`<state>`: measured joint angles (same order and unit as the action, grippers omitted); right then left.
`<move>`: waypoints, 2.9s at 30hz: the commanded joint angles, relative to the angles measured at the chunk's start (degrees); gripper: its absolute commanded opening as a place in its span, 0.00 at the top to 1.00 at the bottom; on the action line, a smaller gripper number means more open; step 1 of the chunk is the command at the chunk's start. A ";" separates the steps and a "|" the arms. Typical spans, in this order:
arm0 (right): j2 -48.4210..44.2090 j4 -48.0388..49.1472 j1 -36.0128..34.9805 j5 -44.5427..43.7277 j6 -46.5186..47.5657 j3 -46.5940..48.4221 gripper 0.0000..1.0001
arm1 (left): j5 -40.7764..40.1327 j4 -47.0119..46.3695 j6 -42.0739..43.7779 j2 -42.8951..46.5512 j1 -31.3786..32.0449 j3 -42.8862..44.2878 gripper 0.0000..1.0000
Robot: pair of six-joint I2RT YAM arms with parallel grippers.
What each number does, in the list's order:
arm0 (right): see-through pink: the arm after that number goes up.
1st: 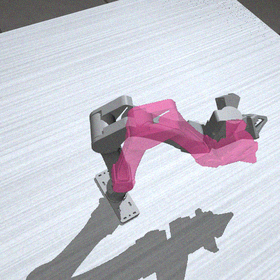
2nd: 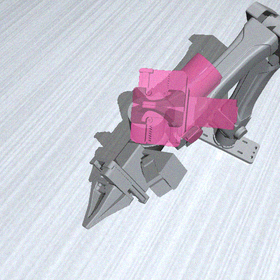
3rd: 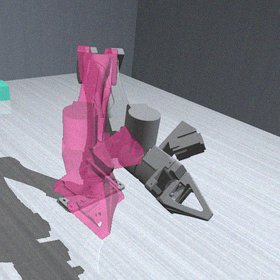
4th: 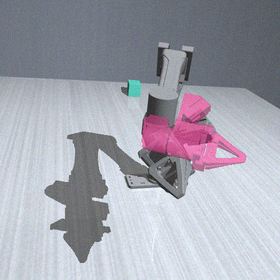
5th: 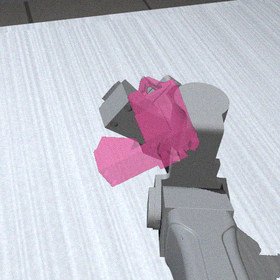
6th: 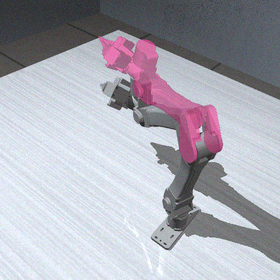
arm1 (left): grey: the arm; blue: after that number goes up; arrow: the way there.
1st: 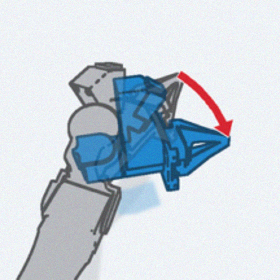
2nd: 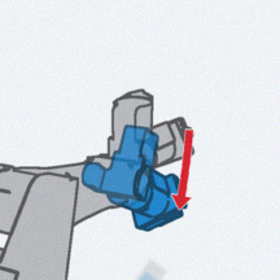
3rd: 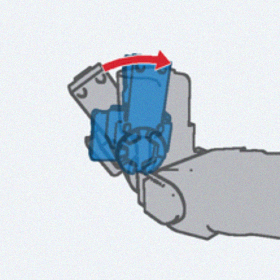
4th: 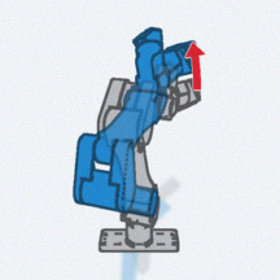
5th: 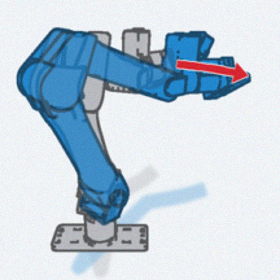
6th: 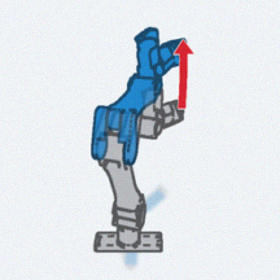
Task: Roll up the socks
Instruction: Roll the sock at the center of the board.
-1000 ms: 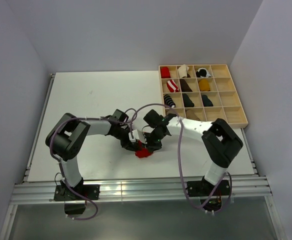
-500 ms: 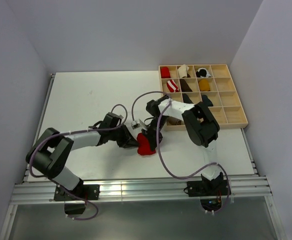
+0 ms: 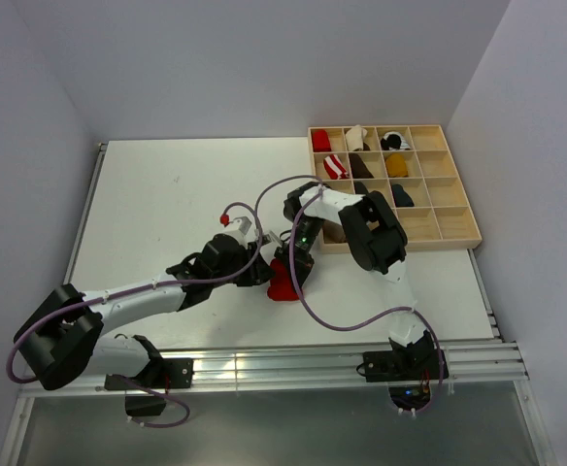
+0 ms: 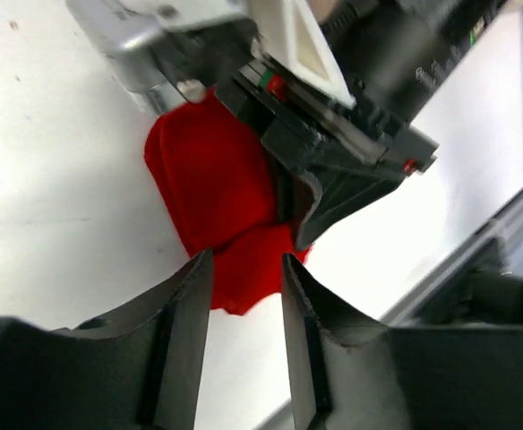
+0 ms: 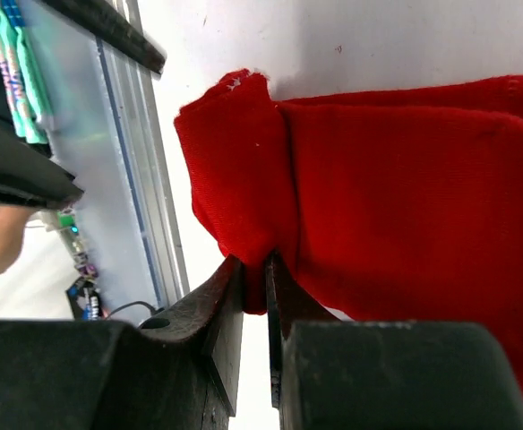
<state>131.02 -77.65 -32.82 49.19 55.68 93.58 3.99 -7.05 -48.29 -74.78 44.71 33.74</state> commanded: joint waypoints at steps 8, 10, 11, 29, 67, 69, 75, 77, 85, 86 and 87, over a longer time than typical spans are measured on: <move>3.10 -2.86 0.56 -2.08 -0.04 2.57 0.88 | -3.56 -8.77 17.62 -4.57 5.21 -0.78 0.57; 3.36 -3.03 0.74 -1.82 -0.13 2.83 0.88 | -2.06 -9.65 18.23 -6.24 5.65 -0.60 0.57; 3.45 -3.04 0.91 -1.82 -0.48 2.84 0.88 | -1.53 -10.17 18.23 -6.60 5.83 -0.51 0.57; 4.77 -1.37 1.53 -2.34 -4.44 3.36 0.89 | 6.56 -16.15 16.57 -10.12 6.09 -0.69 0.54; -15.53 27.90 2.32 -11.40 -26.06 -9.82 0.43 | 4.62 5.12 3.04 -25.06 7.68 10.83 1.00; -16.67 28.86 2.50 -12.01 -27.11 -10.87 0.43 | 4.45 4.77 2.24 -25.15 7.67 10.47 1.00; -20.18 32.29 3.20 -15.17 -31.77 -12.63 0.43 | 1.64 5.38 0.05 -26.81 7.32 9.77 1.00; -21.42 34.65 3.20 -18.33 -33.53 -13.68 0.43 | 0.85 5.46 -0.66 -27.17 7.15 9.07 1.00; -24.93 38.36 3.29 -21.06 -34.94 -15.09 0.47 | 0.93 4.06 -1.28 -28.40 6.01 6.52 1.00; -25.29 39.23 3.29 -21.33 -34.94 -15.44 0.48 | 1.28 4.15 -1.28 -28.66 5.57 6.52 1.00; -26.33 39.85 3.37 -21.50 -35.11 -15.79 0.49 | 1.72 4.24 -0.93 -29.19 5.39 6.69 1.00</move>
<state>110.93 -44.45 -29.98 26.98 22.35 77.41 6.37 -13.39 -50.89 -99.18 50.33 43.66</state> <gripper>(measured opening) 0.521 0.031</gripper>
